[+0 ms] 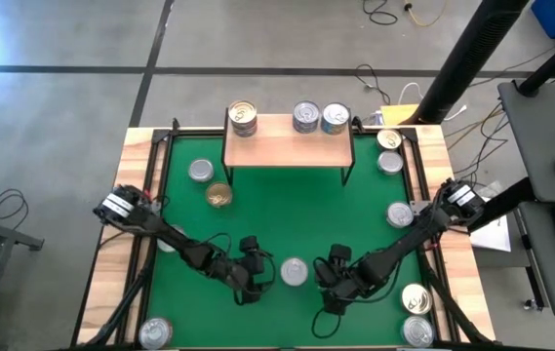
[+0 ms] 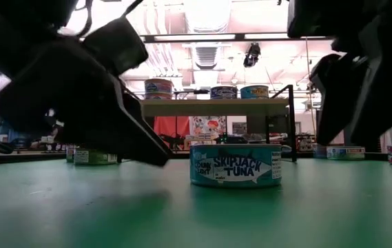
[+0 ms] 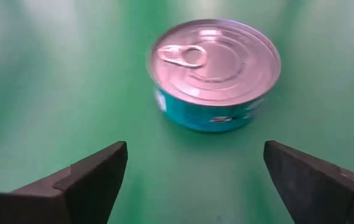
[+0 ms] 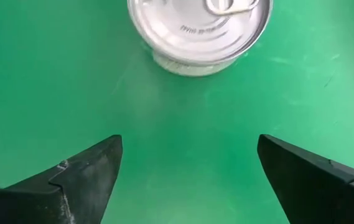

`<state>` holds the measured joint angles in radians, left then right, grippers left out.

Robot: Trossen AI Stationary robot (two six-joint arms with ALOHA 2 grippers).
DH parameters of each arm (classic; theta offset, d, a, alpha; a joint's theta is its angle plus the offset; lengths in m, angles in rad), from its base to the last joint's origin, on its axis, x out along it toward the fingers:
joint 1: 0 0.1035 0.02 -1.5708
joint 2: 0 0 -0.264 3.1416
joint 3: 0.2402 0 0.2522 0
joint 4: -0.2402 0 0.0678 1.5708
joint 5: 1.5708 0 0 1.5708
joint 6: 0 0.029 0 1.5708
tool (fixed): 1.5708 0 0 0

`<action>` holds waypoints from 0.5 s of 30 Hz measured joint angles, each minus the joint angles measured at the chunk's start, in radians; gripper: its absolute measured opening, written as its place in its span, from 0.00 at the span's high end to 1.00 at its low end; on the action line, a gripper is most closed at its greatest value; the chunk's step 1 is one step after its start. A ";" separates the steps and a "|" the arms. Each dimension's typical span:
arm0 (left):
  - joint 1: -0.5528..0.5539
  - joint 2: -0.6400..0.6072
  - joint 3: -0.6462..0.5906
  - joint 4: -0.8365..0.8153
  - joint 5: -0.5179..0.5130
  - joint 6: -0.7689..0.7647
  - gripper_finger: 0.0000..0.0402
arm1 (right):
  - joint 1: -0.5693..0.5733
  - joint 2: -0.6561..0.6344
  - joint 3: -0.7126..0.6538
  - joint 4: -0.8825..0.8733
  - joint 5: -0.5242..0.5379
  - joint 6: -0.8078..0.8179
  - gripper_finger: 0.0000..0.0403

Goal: Stack canned seafood by type on shelf
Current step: Put the green blue tuna can on the shelf

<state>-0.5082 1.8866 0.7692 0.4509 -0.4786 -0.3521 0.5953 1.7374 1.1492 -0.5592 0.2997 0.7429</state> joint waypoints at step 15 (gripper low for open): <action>0.068 0.230 0.096 0.282 0.112 0.117 0.01 | -0.079 0.000 -0.013 0.020 0.128 -0.021 0.09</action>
<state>-0.4407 2.1166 0.8649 0.7327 -0.3663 -0.2347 0.5161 1.7374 1.1362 -0.5390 0.4281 0.7220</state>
